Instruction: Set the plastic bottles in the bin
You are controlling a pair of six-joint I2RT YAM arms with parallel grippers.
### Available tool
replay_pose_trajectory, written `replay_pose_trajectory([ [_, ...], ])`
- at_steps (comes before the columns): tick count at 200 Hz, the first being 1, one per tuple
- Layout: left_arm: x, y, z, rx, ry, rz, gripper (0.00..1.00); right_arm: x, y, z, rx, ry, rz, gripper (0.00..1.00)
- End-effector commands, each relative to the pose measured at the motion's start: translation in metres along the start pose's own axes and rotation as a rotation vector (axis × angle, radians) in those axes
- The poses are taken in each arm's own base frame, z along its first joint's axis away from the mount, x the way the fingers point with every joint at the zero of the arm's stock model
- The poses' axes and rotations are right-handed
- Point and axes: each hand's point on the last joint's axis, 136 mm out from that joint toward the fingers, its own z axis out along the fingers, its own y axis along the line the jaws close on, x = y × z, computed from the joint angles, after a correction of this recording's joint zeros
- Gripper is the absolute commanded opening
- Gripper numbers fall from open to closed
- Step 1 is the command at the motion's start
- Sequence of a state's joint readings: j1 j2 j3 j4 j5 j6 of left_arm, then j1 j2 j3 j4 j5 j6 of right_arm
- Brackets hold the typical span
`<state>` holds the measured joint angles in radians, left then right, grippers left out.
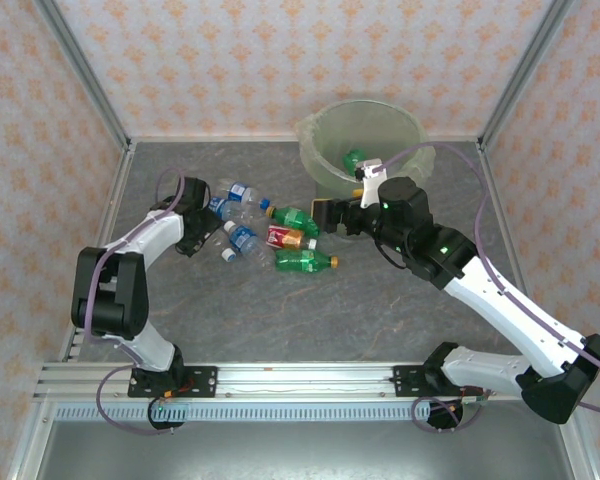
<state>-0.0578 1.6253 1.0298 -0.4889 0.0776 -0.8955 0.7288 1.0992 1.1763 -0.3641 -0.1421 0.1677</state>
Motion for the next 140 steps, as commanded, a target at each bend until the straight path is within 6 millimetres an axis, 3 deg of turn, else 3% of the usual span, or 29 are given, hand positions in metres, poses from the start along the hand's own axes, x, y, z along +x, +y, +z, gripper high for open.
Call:
replay_pose_trajectory([
  [1, -0.004, -0.006, 0.005, 0.014, 0.011, 0.018, 0.78, -0.016, 0.004, -0.005, 0.0, -0.054, -0.004, 1.0],
  [100, 0.004, 0.005, 0.036, 0.003, 0.035, 0.009, 0.71, -0.016, -0.002, -0.01, 0.03, -0.054, -0.002, 1.0],
  [140, 0.007, 0.01, 0.033, 0.015, 0.026, 0.0, 0.62, -0.015, -0.003, -0.012, 0.037, -0.056, 0.001, 1.0],
])
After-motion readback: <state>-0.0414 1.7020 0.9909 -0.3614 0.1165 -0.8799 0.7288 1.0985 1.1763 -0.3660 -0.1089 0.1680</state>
